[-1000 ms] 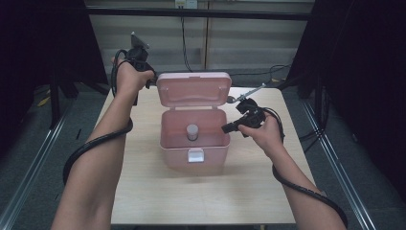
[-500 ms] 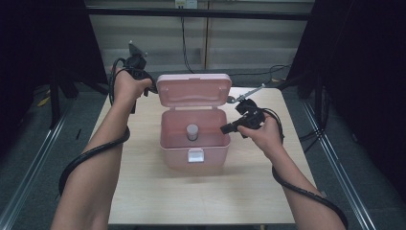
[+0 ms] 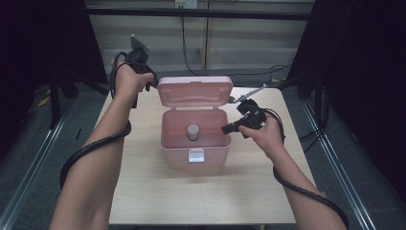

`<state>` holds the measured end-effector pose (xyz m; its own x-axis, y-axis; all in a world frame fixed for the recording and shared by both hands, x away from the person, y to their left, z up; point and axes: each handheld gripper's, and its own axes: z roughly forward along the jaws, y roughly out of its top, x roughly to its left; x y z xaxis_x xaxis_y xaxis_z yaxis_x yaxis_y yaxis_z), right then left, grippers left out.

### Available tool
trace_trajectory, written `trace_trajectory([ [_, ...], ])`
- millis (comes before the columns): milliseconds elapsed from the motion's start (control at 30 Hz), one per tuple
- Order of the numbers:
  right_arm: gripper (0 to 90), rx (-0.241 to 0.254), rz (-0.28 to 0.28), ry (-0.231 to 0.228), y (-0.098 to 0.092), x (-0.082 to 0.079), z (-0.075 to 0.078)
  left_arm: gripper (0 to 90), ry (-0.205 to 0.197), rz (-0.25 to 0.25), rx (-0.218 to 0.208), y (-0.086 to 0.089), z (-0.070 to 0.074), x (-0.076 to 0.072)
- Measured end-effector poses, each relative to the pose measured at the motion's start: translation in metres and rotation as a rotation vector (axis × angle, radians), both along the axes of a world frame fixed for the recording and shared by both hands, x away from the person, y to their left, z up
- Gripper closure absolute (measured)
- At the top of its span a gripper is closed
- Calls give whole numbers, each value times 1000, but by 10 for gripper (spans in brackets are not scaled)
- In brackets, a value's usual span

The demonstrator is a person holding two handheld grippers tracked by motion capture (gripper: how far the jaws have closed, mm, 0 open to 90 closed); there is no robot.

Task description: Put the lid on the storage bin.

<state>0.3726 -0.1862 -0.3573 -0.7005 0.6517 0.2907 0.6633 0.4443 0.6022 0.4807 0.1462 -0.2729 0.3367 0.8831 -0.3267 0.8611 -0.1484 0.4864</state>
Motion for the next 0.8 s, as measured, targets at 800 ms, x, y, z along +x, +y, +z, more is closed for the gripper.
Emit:
trace_trajectory([
  [800, 900, 51, 20, -22, -8, -11, -3, 753, -17, 13, 18, 7, -20, -15],
])
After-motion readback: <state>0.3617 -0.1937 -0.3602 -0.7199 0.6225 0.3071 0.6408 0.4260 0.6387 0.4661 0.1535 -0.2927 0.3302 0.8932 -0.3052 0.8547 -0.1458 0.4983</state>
